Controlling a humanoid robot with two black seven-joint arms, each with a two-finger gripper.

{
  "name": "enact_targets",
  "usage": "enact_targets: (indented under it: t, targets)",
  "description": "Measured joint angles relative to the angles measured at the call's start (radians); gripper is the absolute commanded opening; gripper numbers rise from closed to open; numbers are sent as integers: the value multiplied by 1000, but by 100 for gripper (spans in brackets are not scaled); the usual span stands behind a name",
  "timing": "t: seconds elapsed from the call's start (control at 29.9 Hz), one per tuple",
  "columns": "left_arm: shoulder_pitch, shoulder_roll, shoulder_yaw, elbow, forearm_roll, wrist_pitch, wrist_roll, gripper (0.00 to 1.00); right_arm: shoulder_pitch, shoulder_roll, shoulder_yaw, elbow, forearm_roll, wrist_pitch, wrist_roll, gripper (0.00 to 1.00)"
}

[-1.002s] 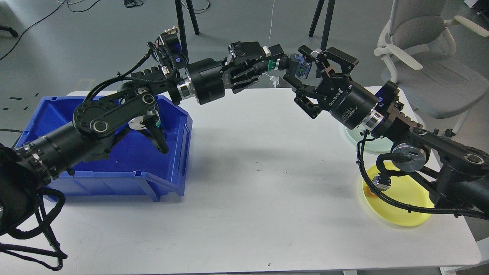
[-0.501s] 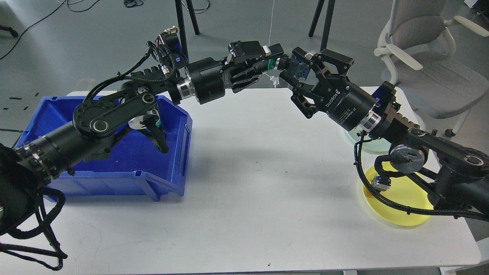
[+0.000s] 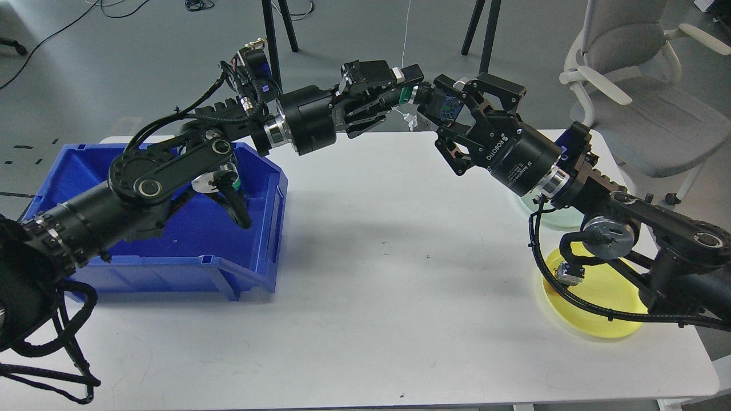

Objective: Pass button and place on color plate
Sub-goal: 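Grasp the green button with the right gripper and open the left, then carry the green button with the right gripper to the pale green plate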

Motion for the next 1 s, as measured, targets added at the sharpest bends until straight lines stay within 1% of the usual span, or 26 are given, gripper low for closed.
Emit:
enact_targets:
  t: [0.13,0.3,0.53,0.67,0.8,1.0]
  targets:
    - [0,-6,0,0,0,0,0,78,-1,-1,0,-1,0,0,0,8]
    - [0,-11,-1,0,-6,0,0,85,-5,-1,-4,-1,-2,0,0,7]
    - [0,-15,-1,11,-13,0,0,87,-31,-23,17,-7,-2,0,0,6]
    - [0,-17,-2,15,-26,0,0,87,-63,-98,65,-31,-1,0,0,6]
    - [2,-17,-2,17,-29,0,0,88,-103,-152,93,-132,-2,0,0,6]
    - [2,-18,-2,17,-29,0,0,88,-147,-162,89,-406,-4,0,0,6]
